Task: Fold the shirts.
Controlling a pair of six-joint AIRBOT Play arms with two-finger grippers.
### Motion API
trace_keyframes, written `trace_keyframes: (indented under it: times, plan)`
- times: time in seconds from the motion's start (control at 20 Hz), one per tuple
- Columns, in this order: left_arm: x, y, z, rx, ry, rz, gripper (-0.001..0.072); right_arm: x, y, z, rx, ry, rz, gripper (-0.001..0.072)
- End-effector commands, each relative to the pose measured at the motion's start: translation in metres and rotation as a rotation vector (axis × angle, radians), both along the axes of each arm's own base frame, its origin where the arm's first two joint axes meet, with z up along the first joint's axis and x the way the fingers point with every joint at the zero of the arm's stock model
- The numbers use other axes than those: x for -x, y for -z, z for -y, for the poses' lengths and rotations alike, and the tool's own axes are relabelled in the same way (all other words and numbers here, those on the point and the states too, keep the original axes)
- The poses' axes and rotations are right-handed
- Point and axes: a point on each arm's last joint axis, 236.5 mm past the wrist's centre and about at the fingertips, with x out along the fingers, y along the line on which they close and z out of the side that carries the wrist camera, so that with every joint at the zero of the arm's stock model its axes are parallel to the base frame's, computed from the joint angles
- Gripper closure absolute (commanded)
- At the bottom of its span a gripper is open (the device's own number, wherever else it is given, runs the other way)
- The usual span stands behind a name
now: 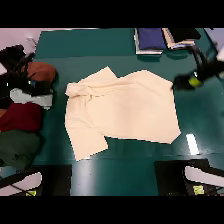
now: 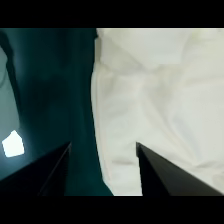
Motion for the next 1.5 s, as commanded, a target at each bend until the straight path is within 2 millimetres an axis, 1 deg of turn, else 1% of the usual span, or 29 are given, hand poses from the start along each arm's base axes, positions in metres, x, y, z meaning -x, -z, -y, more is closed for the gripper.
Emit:
trace_keyframes:
  times: [0.0,0.1,0.15,0.2,0.3,0.4,0.5,0.6,0.65,0.75,0.8,0.9,1.05,1.15,1.2,1.3,1.35,1.45]
  plan:
    - [0.057,0.036,-0.005,0.010,-0.036,-0.101,0.0216,0.099,0.051,0.018,-0.048,0.138,-0.176,0.0178]
    - [0.070,0.052,-0.004,0.016,-0.055,-0.130,0.0216,0.145,0.079,0.024,-0.086,0.238,-0.265,0.0174]
    - [0.073,0.058,-0.004,0.019,-0.066,-0.144,0.0215,0.164,0.090,0.025,-0.105,0.288,-0.300,0.0179]
    - [0.075,0.061,-0.004,0.021,-0.069,-0.151,0.0215,0.178,0.099,0.023,-0.121,0.321,-0.327,0.0183]
    - [0.072,0.062,-0.004,0.020,-0.077,-0.138,0.0215,0.198,0.112,0.017,-0.144,0.354,-0.372,0.0203]
    - [0.071,0.061,-0.004,0.020,-0.078,-0.133,0.0215,0.208,0.124,0.010,-0.160,0.370,-0.397,0.0205]
    - [0.071,0.061,-0.004,0.020,-0.078,-0.134,0.0215,0.201,0.133,0.001,-0.206,0.403,-0.382,0.0208]
    - [0.071,0.062,-0.004,0.020,-0.078,-0.134,0.0215,0.193,0.139,-0.002,-0.225,0.399,-0.385,0.0287]
    - [0.071,0.062,-0.004,0.021,-0.078,-0.135,0.0215,0.189,0.141,-0.003,-0.222,0.384,-0.386,0.0313]
    - [0.072,0.062,-0.004,0.021,-0.076,-0.136,0.0215,0.173,0.141,-0.007,-0.200,0.330,-0.359,0.0549]
    - [0.072,0.063,-0.004,0.021,-0.077,-0.139,0.0215,0.165,0.138,-0.010,-0.186,0.293,-0.339,0.0689]
    - [0.080,0.071,0.001,0.041,-0.079,-0.166,0.0215,0.149,0.124,-0.016,-0.157,0.225,-0.278,0.0697]
    - [0.098,0.094,0.010,0.080,-0.099,-0.222,0.0214,0.129,0.100,-0.025,-0.129,0.158,-0.175,0.0696]
    - [0.107,0.111,0.017,0.116,-0.132,-0.239,0.0214,0.123,0.090,-0.027,-0.122,0.152,-0.137,0.0696]
    - [0.109,0.117,0.024,0.151,-0.139,-0.233,0.0215,0.122,0.088,-0.028,-0.121,0.151,-0.126,0.0696]
    - [0.111,0.121,0.038,0.221,-0.141,-0.222,0.0215,0.123,0.087,-0.029,-0.124,0.154,-0.126,0.0696]
    - [0.113,0.124,0.041,0.234,-0.141,-0.230,0.0215,0.124,0.087,-0.029,-0.124,0.153,-0.130,0.0697]
    - [0.115,0.128,0.041,0.232,-0.144,-0.244,0.0215,0.124,0.087,-0.029,-0.125,0.153,-0.131,0.0696]
